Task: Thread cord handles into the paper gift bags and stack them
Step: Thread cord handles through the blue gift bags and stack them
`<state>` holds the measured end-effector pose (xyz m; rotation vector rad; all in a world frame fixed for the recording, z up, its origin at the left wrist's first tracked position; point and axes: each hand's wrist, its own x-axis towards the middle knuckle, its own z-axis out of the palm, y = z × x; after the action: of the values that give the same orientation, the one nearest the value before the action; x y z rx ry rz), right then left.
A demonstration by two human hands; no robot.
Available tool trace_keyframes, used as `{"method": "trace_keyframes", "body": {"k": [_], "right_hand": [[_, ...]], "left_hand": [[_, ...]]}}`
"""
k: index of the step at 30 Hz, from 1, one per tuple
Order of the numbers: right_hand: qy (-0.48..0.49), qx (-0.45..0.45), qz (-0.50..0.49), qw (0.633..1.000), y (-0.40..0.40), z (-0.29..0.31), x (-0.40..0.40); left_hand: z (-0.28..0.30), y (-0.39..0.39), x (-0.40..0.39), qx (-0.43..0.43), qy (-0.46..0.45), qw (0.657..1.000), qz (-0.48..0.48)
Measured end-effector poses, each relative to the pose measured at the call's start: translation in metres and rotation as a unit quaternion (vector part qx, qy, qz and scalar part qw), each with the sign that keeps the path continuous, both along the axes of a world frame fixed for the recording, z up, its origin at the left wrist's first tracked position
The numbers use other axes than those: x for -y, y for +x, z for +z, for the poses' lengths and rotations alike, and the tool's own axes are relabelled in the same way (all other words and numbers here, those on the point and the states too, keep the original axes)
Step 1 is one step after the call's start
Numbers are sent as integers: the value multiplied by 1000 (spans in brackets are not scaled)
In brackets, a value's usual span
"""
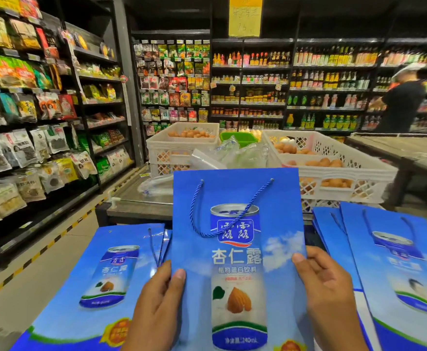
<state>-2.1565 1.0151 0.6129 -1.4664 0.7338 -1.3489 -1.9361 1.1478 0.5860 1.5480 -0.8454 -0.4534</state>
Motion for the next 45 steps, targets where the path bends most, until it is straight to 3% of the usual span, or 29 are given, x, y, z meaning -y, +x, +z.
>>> {"method": "trace_keyframes", "body": {"k": [6,11,16,19,22,25,27,29,31,34,40,45], "right_hand": [[19,-62,-39,997,-30,12,3],[-10,-154,-143,978,-80,34,25],[-78,-307,-314,895,-153,41,85],[-55,-383,-373,843,-198,24,132],[6,-466,-368,804,-232,1,160],[37,-551,-303,776,-244,-19,165],[34,-622,-274,733,-245,-34,161],[15,-672,-286,683,-246,-49,157],[-18,-670,-288,684,-244,-54,150],[-68,-642,-242,724,-233,-58,144],[-67,-645,-191,737,-224,-75,154],[-61,-659,-169,730,-222,-87,156]], "left_hand": [[17,-20,29,31,-43,999,-7],[27,-56,78,5,-53,994,-92],[30,-104,150,18,16,980,-195],[25,-137,192,57,48,968,-239],[19,-168,227,170,97,958,-212],[1,-192,250,278,167,924,-201],[-8,-203,255,340,193,901,-188],[-9,-208,254,385,162,894,-163],[-8,-213,254,467,85,869,-141],[-10,-233,251,572,-3,804,-162],[-28,-258,252,572,145,761,-268],[-48,-257,253,562,149,770,-263]]}}
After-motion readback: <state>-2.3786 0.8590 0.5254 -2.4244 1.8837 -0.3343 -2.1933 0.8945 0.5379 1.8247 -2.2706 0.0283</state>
